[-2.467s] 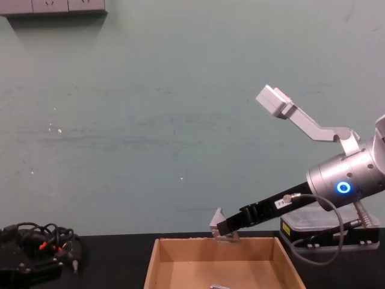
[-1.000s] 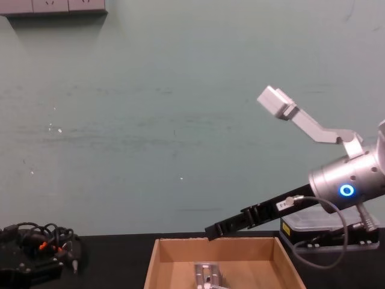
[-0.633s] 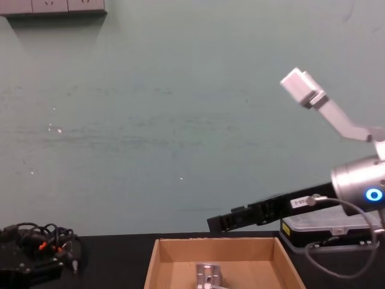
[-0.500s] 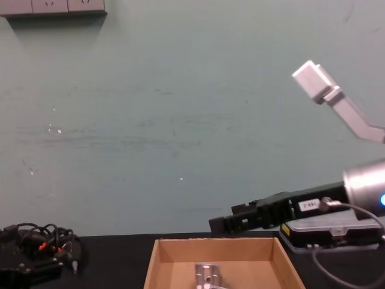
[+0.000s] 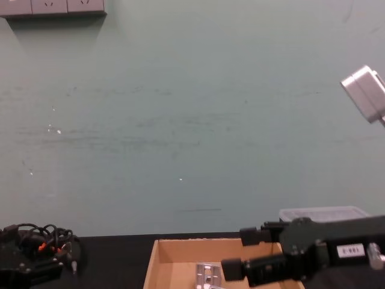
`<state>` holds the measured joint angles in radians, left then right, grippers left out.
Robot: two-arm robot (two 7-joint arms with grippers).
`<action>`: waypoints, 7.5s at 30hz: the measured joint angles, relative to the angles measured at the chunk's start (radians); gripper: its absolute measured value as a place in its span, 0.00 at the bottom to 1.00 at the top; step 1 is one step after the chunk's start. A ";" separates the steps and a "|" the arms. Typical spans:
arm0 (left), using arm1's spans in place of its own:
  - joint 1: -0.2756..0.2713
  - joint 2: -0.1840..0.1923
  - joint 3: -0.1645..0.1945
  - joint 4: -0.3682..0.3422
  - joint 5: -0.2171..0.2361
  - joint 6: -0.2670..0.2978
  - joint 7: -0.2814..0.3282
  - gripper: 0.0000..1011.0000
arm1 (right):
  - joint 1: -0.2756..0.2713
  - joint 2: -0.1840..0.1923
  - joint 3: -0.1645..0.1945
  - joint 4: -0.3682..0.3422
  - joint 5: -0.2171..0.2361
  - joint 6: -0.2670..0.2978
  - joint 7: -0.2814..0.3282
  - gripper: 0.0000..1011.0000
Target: Use one hand to pick up the angle iron from the table and place it into the box.
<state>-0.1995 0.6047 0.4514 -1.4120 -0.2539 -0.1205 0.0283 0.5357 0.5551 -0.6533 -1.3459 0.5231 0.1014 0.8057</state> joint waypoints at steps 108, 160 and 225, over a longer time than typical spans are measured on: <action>0.000 0.000 0.000 0.000 0.000 0.000 0.000 0.99 | 0.178 -0.197 -0.337 0.222 -0.183 -0.010 0.215 0.49; 0.000 0.000 0.000 0.000 0.000 0.000 0.000 0.99 | 0.129 -0.125 -0.036 0.173 0.006 -0.042 -0.029 0.49; 0.000 0.000 0.000 0.000 0.000 0.000 0.000 0.99 | 0.208 -0.205 -0.016 0.308 -0.044 0.177 -0.133 0.99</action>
<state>-0.1996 0.6047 0.4514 -1.4120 -0.2539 -0.1205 0.0283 0.7441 0.3506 -0.6693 -1.0379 0.4791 0.2784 0.6730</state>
